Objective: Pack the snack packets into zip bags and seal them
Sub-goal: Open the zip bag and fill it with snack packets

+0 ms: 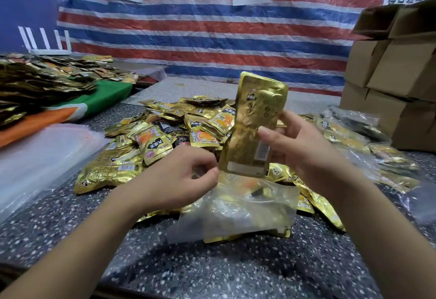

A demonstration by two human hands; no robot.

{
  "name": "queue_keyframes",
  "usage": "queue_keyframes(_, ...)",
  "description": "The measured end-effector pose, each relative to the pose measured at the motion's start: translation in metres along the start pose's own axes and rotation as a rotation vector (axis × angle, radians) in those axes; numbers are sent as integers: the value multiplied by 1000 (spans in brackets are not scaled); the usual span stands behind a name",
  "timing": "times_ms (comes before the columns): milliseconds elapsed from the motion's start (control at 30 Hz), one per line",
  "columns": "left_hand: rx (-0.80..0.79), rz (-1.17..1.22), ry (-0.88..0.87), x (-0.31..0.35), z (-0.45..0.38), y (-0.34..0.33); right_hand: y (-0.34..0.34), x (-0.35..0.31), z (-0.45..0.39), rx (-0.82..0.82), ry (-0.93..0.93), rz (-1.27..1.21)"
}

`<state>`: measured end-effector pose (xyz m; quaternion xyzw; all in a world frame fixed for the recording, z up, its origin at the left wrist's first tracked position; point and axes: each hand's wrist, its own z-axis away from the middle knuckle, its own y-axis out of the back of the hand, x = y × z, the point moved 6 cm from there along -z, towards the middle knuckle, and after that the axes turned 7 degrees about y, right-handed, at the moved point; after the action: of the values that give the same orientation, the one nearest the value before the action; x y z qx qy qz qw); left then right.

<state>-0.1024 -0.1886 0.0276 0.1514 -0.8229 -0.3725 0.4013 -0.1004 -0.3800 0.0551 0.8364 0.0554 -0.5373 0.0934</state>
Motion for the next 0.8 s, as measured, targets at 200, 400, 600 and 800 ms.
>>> queue_keyframes(200,20,43,66,-5,0,5,-7,-11,11,-8,102,193)
queue_keyframes(400,13,102,99,-4,-1,3,-1,-9,10,72,103,118)
queue_keyframes(600,-1,155,168,-7,0,4,5,-3,14,108,129,61)
queue_keyframes(800,-33,130,195,-9,0,2,5,-4,20,168,171,63)
